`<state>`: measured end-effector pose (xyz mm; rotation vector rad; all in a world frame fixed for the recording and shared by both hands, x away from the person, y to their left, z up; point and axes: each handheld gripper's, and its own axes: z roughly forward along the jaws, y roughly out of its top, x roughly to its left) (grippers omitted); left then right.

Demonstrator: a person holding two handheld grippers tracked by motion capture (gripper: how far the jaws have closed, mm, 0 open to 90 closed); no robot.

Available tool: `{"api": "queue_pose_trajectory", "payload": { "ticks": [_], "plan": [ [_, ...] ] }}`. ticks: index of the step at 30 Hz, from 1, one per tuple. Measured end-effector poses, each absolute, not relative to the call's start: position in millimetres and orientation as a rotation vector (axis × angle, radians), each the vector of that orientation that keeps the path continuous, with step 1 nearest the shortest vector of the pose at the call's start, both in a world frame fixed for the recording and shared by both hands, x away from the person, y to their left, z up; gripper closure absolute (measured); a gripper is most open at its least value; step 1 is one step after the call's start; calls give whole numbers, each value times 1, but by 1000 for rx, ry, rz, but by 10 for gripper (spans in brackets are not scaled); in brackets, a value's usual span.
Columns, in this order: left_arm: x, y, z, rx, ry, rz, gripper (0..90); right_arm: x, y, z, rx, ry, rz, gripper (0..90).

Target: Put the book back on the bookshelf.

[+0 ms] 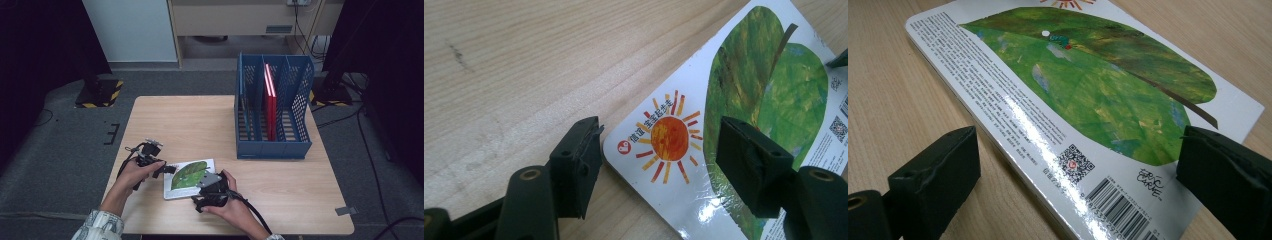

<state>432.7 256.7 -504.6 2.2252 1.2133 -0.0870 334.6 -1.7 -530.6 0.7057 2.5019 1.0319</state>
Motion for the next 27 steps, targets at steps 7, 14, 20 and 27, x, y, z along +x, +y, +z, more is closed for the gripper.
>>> {"api": "queue_pose_trajectory", "payload": {
  "ticks": [7, 14, 20, 27],
  "plan": [
    [430, 259, -506, 2226, 1217, -94, 344, 335, -10, -530, 721, 2500, 1015, 41],
    [429, 261, -507, 2188, 1245, -116, 344, 336, -17, -534, 763, 2512, 1002, 29],
    [429, 260, -504, 2185, 1254, -109, 345, 335, -16, -535, 787, 2506, 1007, 21],
    [429, 260, -500, 2178, 1257, -103, 345, 335, -15, -535, 793, 2502, 1006, 11]
  ]
}}
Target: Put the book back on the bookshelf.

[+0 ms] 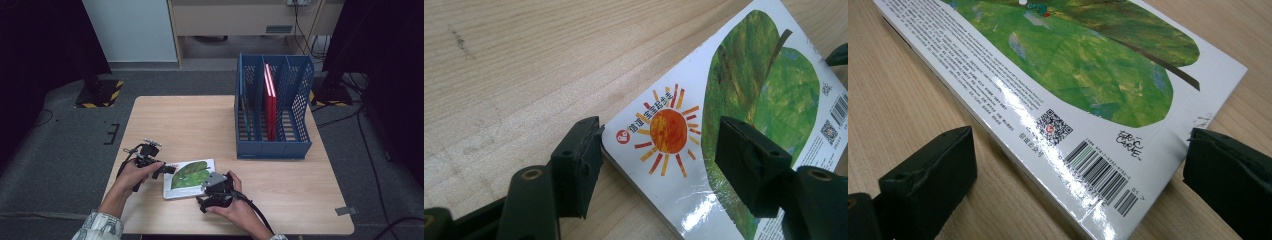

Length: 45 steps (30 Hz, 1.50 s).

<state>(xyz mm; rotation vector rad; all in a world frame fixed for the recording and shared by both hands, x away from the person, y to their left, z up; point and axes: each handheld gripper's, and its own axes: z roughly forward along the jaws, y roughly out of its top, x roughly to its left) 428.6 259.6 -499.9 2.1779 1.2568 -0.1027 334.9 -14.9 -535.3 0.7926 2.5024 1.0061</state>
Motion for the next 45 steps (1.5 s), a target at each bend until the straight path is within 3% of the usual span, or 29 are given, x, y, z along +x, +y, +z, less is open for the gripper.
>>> {"api": "queue_pose_trajectory", "payload": {
  "ticks": [45],
  "plan": [
    [436, 241, -461, 2150, 1182, -129, 352, 334, 23, -529, 695, 2404, 1033, 18]
  ]
}}
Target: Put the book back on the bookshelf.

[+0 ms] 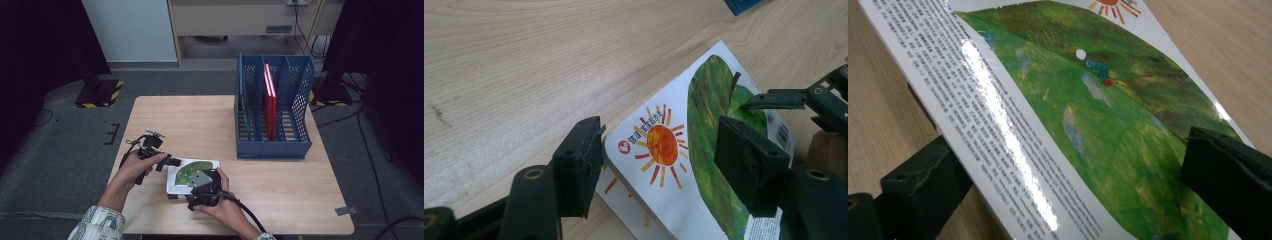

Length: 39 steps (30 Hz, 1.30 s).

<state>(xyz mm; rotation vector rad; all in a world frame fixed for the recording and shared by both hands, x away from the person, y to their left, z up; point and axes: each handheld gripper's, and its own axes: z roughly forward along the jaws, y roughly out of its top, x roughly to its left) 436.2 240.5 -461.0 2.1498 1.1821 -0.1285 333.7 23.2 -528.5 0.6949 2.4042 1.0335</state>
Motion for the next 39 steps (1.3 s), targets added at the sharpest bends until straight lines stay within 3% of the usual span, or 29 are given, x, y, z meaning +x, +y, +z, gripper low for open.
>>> {"api": "queue_pose_trajectory", "payload": {
  "ticks": [14, 20, 28, 31, 39],
  "plan": [
    [437, 237, -460, 2153, 1190, -121, 343, 334, 31, -530, 676, 2377, 1027, 17],
    [438, 238, -460, 2148, 1187, -126, 339, 331, 33, -528, 669, 2358, 1044, 61],
    [438, 238, -466, 2141, 1189, -129, 267, 330, 33, -530, 674, 2352, 1054, 64],
    [436, 241, -468, 2141, 1213, -79, 171, 330, 34, -532, 682, 2359, 1055, 64],
    [422, 254, -481, 2127, 1209, -106, 181, 332, 34, -534, 712, 2360, 1065, 69]
  ]
}}
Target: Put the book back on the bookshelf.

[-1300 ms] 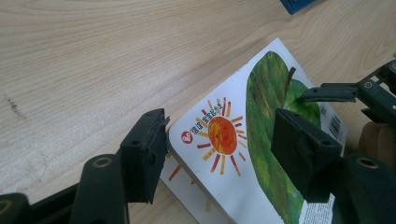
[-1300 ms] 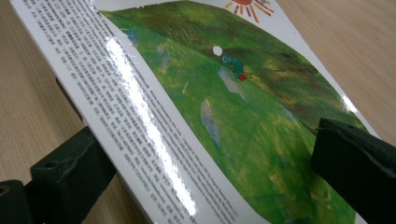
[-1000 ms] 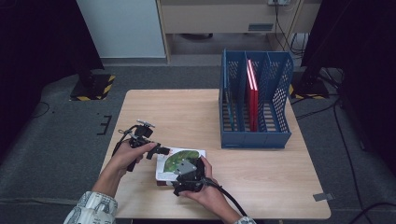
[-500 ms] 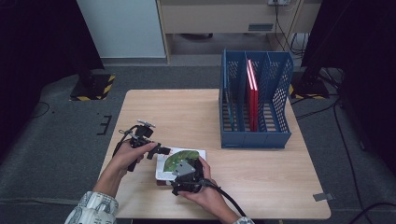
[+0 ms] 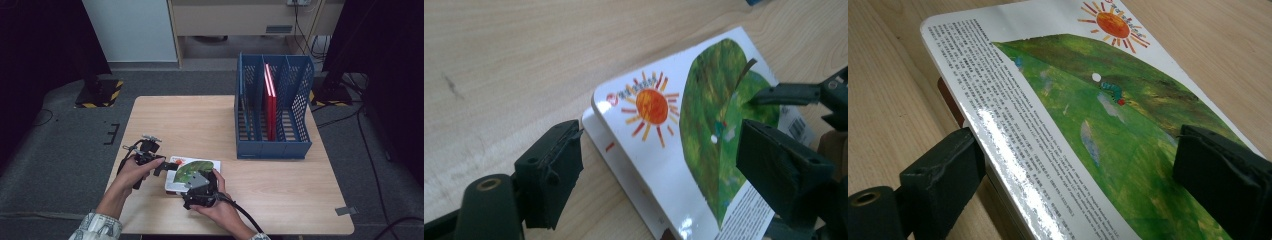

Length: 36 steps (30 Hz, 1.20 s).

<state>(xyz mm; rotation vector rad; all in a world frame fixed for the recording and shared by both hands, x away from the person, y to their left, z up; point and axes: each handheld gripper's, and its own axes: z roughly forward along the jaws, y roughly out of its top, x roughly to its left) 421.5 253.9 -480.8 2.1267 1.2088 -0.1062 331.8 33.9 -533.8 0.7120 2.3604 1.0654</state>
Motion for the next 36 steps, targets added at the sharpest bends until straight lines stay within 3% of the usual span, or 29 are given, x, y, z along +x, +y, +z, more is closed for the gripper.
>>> {"api": "queue_pose_trajectory", "payload": {
  "ticks": [20, 26, 36],
  "plan": [
    [408, 246, -509, 2113, 1099, -272, 285, 333, 32, -534, 713, 2359, 1065, 68],
    [407, 248, -509, 2085, 1098, -265, 368, 333, 31, -533, 714, 2361, 1074, 69],
    [407, 249, -509, 2086, 1098, -258, 380, 334, 14, -520, 744, 2441, 1138, 42]
  ]
}}
